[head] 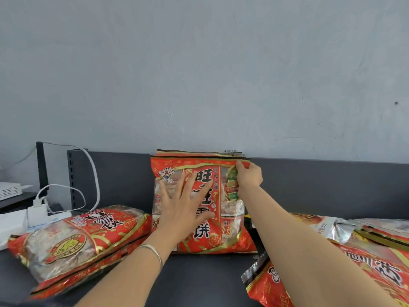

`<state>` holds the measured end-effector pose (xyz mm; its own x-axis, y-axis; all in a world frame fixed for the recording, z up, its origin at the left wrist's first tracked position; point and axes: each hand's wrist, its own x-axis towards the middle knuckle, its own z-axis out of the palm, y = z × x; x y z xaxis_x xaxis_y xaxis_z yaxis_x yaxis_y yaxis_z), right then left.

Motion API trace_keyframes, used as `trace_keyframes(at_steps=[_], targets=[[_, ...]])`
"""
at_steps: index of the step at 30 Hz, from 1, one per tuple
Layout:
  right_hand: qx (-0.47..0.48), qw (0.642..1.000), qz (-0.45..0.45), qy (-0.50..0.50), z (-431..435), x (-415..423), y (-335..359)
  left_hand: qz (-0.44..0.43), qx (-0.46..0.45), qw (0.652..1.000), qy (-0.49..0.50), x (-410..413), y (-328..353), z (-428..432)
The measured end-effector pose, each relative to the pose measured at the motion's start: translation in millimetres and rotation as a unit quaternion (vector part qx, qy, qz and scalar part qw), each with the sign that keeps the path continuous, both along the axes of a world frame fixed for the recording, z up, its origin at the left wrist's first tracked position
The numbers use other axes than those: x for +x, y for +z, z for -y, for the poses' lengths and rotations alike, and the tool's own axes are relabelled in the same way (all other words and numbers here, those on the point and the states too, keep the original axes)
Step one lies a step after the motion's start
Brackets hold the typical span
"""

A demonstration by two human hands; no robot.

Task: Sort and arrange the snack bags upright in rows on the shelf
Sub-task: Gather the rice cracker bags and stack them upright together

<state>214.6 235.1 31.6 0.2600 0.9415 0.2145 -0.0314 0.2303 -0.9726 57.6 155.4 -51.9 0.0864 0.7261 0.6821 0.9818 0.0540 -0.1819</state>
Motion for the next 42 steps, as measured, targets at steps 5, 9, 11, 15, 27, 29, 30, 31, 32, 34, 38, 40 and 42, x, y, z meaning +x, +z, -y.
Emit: trace_keyframes(at_steps=[5, 9, 11, 15, 27, 29, 30, 31, 32, 34, 38, 40, 42], targets=[[0.011, 0.995, 0.095, 0.031, 12.2, 3.5, -11.5, 0.074, -0.062, 0.995, -0.025, -7.4, 3.6, -4.4], [-0.075, 0.984, 0.134, 0.085, 22.2, 10.8, -19.5, 0.061, -0.093, 0.994, -0.023, -10.9, 6.5, -1.0], [-0.092, 0.975, 0.173, 0.100, 25.9, 16.7, -18.5, 0.057, -0.102, 0.993, -0.012, -9.4, 7.1, 1.5], [-0.019, 0.976, 0.213, 0.028, 35.9, 23.6, -14.0, 0.085, -0.113, 0.990, -0.001, 4.4, 11.4, 11.3], [0.280, 0.867, 0.390, 0.132, 91.3, -35.9, -31.7, 0.121, -0.067, 0.988, 0.073, -27.8, 0.5, 89.0], [0.293, 0.847, 0.395, 0.204, 101.4, -54.2, -35.0, 0.136, -0.076, 0.983, 0.100, -44.8, 1.5, 105.1], [0.290, 0.836, 0.400, 0.240, 106.3, -63.2, -35.3, 0.141, -0.082, 0.980, 0.114, -53.1, 2.0, 112.3], [0.283, 0.822, 0.411, 0.274, 111.2, -72.2, -35.2, 0.144, -0.087, 0.978, 0.126, -60.8, 2.7, 118.8], [0.273, 0.806, 0.429, 0.304, 115.7, -80.7, -35.0, 0.145, -0.091, 0.976, 0.136, -68.3, 3.5, 123.9], [0.250, 0.772, 0.468, 0.350, 122.8, -97.4, -34.3, 0.151, -0.094, 0.973, 0.146, -83.1, 5.4, 131.6], [0.206, 0.743, 0.515, 0.376, 127.6, -131.4, -33.4, 0.180, -0.100, 0.964, 0.168, -115.9, 9.4, 142.8], [0.181, 0.745, 0.523, 0.373, 125.8, -149.6, -33.4, 0.211, -0.108, 0.954, 0.183, -136.3, 11.7, 147.1], [0.163, 0.749, 0.530, 0.363, 122.5, -168.3, -34.5, 0.261, -0.122, 0.938, 0.195, -157.3, 12.5, 149.7]])
